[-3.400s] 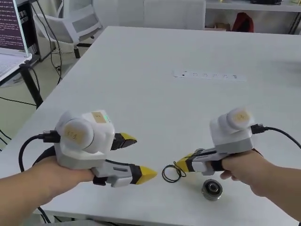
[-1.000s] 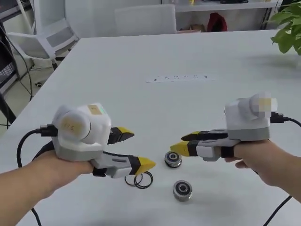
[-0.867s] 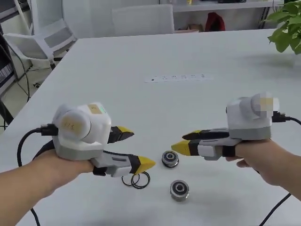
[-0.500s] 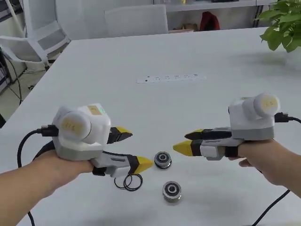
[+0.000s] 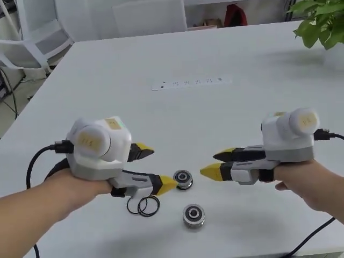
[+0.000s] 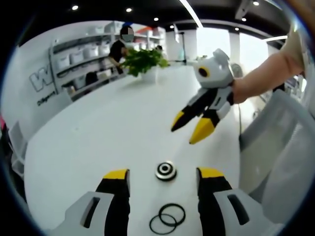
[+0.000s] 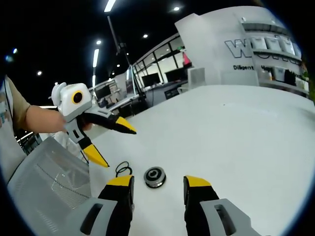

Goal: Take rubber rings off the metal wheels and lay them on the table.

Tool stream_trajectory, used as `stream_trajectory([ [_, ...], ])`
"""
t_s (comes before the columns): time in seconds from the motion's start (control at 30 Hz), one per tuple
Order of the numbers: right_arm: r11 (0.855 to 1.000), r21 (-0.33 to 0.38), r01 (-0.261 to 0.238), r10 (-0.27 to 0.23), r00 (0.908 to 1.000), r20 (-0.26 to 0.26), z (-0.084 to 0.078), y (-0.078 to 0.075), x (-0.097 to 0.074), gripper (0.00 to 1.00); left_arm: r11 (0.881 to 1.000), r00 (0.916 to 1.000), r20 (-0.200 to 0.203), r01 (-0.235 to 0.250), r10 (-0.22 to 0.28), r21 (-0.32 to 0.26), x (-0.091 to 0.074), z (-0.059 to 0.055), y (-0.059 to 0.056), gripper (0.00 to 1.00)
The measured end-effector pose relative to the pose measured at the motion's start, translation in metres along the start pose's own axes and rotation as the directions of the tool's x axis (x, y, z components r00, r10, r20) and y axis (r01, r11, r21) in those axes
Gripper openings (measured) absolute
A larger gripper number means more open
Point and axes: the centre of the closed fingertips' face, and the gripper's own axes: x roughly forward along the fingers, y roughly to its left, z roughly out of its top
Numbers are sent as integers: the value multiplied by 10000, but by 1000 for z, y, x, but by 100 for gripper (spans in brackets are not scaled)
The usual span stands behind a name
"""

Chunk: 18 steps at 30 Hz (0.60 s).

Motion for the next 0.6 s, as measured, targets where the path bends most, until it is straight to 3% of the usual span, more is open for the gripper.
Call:
stream_trajectory([
  [0.6,9986,-415,-338,309,9972,-674,-22,-6,26,35,9989,9995,-125,269,-274,-371,14,-14,4,52],
])
